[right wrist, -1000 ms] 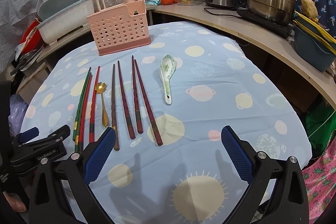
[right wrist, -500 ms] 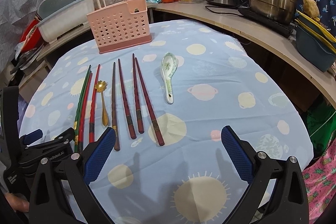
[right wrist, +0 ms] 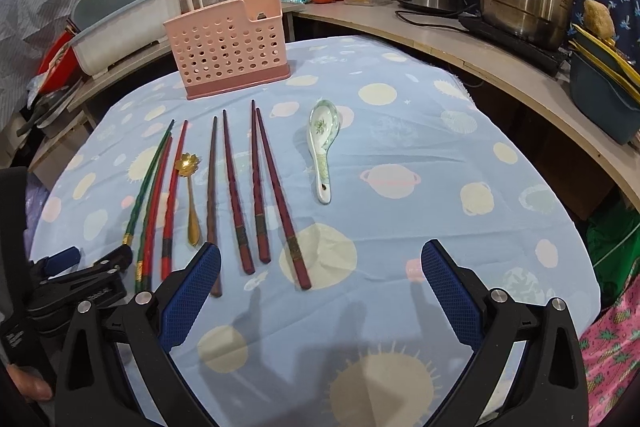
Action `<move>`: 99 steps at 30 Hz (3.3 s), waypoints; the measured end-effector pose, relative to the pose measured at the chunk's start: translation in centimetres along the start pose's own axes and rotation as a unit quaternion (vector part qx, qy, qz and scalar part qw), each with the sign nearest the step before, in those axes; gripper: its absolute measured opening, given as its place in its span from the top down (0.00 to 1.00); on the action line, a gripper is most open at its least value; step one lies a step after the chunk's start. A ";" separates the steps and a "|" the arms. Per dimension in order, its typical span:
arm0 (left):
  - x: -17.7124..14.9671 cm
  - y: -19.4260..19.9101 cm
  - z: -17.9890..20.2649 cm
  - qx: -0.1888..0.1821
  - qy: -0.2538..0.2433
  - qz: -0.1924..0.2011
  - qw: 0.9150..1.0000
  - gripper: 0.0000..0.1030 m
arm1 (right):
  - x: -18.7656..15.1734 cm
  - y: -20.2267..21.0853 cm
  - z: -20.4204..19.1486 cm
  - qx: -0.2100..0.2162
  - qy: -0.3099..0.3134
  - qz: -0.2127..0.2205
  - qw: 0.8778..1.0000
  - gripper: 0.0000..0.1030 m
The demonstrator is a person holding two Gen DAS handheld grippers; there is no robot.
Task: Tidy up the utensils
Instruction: 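Grasp the white ceramic spoon with the right tool while the left tool grasps a green chopstick, then lift the spoon with the right tool while the left tool lifts the green chopstick toward the pink holder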
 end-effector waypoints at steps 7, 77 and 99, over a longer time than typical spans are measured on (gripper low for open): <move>0.7 0.1 0.8 -0.029 -0.006 0.003 1.000 0.56 | 2.6 -3.5 0.3 0.025 -0.027 -0.018 0.999 0.24; 20.9 14.8 1.8 -0.087 -0.010 0.197 0.976 0.93 | 16.5 2.8 -3.1 0.158 -0.037 0.051 0.985 0.89; 41.4 18.4 3.8 -0.083 -0.022 0.336 0.938 0.93 | 32.9 -6.8 -7.5 0.161 -0.065 0.067 0.983 0.89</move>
Point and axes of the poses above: each gripper's, at about its wrist camera, not at the fingertips, and y roughly against the way its jaws point, z to its right, x to its top, the point moved 10 cm from there along -y, roughly the way its jaws point, and after that the axes turned 9 degrees about -x, right-handed, at the moved point
